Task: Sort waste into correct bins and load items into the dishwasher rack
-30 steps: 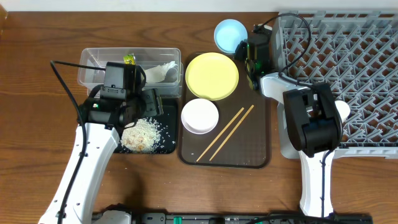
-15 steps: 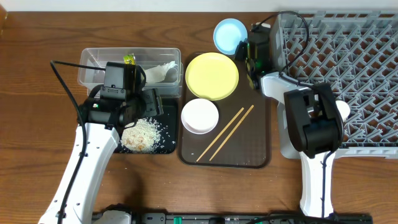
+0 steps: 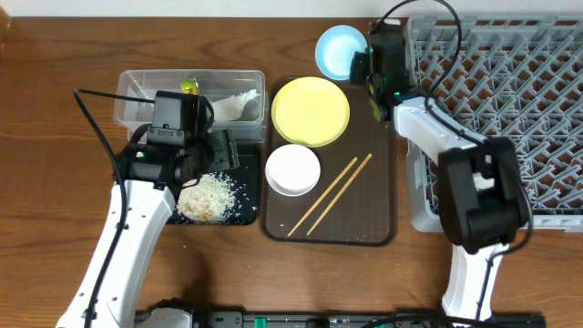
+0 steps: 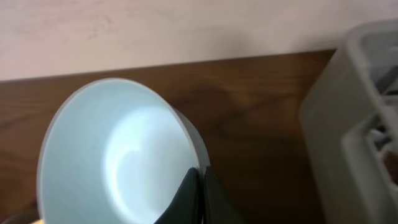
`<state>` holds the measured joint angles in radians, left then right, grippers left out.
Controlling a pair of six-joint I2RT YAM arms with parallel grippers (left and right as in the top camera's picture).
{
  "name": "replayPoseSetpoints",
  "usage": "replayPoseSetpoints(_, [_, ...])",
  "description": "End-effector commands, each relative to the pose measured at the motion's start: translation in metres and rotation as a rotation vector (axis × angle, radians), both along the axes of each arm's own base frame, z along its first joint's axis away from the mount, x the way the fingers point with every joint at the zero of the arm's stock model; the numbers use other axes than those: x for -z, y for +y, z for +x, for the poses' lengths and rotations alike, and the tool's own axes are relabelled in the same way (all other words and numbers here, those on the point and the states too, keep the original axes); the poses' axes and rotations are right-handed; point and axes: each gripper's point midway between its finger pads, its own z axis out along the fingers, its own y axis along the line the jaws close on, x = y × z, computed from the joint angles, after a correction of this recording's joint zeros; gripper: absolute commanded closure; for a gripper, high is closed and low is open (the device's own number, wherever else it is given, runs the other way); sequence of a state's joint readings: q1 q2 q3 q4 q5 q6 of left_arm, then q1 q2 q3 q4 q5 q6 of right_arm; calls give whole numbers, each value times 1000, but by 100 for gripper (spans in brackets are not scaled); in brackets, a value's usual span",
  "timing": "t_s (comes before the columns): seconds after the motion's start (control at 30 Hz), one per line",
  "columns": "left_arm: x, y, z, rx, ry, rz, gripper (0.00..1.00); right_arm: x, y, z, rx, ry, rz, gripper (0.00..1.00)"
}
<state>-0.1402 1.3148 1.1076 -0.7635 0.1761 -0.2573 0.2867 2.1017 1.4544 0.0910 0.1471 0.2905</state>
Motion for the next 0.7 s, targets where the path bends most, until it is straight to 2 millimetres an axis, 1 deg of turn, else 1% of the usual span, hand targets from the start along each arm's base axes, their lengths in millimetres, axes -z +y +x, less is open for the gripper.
replayPoseSetpoints(0.0, [-4, 3, 2, 3, -14, 16, 30, -51, -9, -6, -13, -55, -37, 99])
replayPoseSetpoints(0.1, [-4, 3, 3, 3, -18, 15, 30, -70, -19, -19, -35, -39, -97, 99])
replayPoseSetpoints(0.17, [-4, 2, 4, 3, -20, 15, 30, -79, -24, -29, -58, -21, -146, 99])
replayPoseSetpoints(0.23, [-4, 2, 4, 3, -21, 15, 30, -79, -30, -46, -80, 43, -190, 99])
replayPoseSetpoints(0.33, [-4, 2, 4, 3, -21, 15, 30, -67, -37, -74, -92, 169, -216, 99])
replayPoseSetpoints(0.43, [-5, 2, 4, 3, -22, 15, 31, -44, -41, -110, -130, 343, -234, 99])
replayPoseSetpoints(0.5, [-5, 2, 4, 3, -22, 15, 30, -28, -38, -134, -172, 458, -221, 99])
replayPoseSetpoints(0.57, [-5, 2, 4, 3, -24, 14, 30, -15, -34, -156, -218, 558, -193, 99])
replayPoseSetpoints(0.67, [-5, 2, 4, 3, -24, 14, 31, -5, -32, -181, -251, 665, -173, 99])
